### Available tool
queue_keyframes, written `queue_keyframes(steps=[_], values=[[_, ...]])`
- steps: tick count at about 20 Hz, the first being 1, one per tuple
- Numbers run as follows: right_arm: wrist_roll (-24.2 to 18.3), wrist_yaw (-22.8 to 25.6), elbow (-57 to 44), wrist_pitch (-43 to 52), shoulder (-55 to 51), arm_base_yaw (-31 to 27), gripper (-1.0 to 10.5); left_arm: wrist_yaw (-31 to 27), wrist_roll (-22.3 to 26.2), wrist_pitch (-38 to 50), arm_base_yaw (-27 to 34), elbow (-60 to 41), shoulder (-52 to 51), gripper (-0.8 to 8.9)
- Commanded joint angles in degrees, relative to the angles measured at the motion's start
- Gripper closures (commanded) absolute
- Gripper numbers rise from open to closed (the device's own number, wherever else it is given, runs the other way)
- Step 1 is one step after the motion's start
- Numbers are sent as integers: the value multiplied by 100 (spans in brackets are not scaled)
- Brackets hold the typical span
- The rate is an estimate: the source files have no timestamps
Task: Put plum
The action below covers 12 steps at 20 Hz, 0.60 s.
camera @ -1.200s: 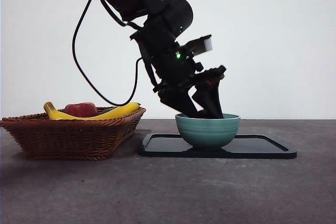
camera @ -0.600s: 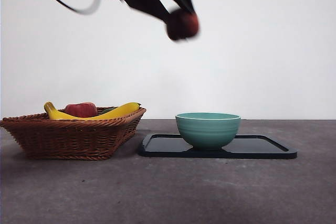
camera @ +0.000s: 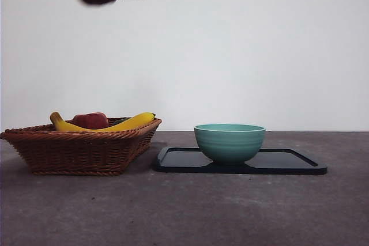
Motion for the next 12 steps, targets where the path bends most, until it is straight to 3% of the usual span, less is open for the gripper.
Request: queue_keyframes(steps=[1,7,12], values=[[13,17,28,42,33,28,702,-13,96,525,92,-667,-92,618],[13,17,28,39,33,28,702,-31,282,2103,168,-2387,168,629],[17,17,28,37,33,28,702,-195,457,2785,190,-2767,960,628]])
